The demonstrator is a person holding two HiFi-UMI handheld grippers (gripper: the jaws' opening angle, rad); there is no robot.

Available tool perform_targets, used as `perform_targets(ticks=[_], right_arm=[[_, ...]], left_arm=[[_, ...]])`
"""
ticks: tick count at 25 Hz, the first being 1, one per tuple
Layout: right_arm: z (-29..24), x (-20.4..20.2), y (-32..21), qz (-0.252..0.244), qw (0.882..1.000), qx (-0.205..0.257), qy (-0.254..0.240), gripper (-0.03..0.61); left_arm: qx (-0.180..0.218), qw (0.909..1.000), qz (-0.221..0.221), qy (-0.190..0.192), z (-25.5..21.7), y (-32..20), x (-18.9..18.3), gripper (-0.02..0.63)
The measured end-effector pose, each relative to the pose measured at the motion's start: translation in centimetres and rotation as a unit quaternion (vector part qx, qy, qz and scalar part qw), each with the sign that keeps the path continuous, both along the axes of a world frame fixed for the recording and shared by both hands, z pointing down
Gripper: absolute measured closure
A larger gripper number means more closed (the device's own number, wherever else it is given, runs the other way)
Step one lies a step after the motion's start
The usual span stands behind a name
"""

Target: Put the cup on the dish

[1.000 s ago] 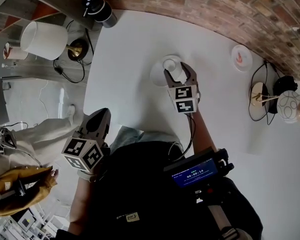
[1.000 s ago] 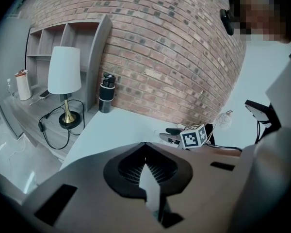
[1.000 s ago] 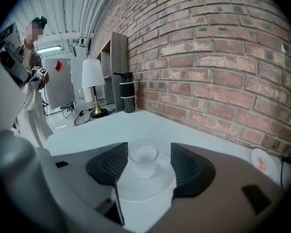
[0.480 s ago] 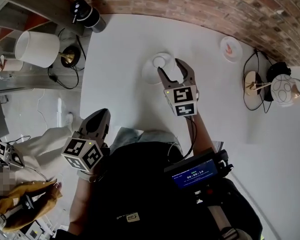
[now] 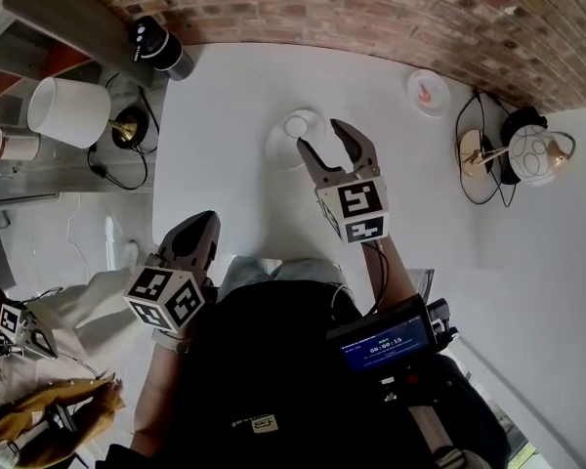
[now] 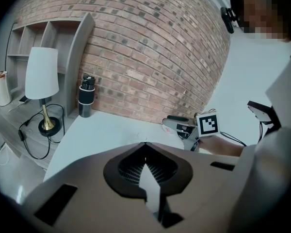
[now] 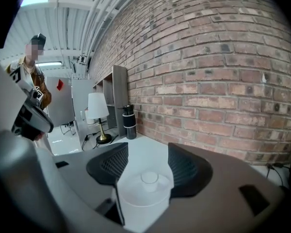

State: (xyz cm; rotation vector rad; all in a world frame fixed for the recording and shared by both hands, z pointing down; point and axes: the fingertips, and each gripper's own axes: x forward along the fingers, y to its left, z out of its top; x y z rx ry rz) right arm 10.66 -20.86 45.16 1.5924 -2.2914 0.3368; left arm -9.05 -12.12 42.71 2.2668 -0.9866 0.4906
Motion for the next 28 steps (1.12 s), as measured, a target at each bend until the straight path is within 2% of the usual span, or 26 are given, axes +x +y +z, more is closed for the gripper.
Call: perform_targets(ticks=[5,14,22,23,24,25,28], right_arm=[[-3.6,-0.3,1.3,0.004,1.0,0.018,-0.024,0.321],[-9.5,0.0,4.0,0.013,0.997,0.065,-0.033,0.321],[-12.9,0.6,6.0,0.026,0.993,0.097,-0.063,0.322],[-13.3,0.9,6.3,0.032,0.992,0.102,-0.065,0.333],[-13.7,1.2,6.7,0.04,0.991,0.108,-0.068,0.395],[-14.1,1.6,7.0,0.047,0.99,0.114,-0.07,0.421],[-14.6,2.4,7.7,0.061,0.989,0.119,-0.069,0.44]], left_arm=[[0.012,0.9995,0.023,0.014,-1.0,-0.4,1.3,0.609],[0.038,0.9966,0.065,0.034,-2.5,-1.1,3.9,0.609],[0.056,0.993,0.091,0.05,-3.5,-1.7,6.0,0.609],[0.058,0.9925,0.094,0.052,-3.6,-1.7,6.3,0.609],[0.06,0.992,0.098,0.053,-3.8,-1.7,6.6,0.609],[0.061,0.9914,0.102,0.055,-3.9,-1.7,6.9,0.609],[0.065,0.9895,0.114,0.06,-4.2,-1.6,7.9,0.609]])
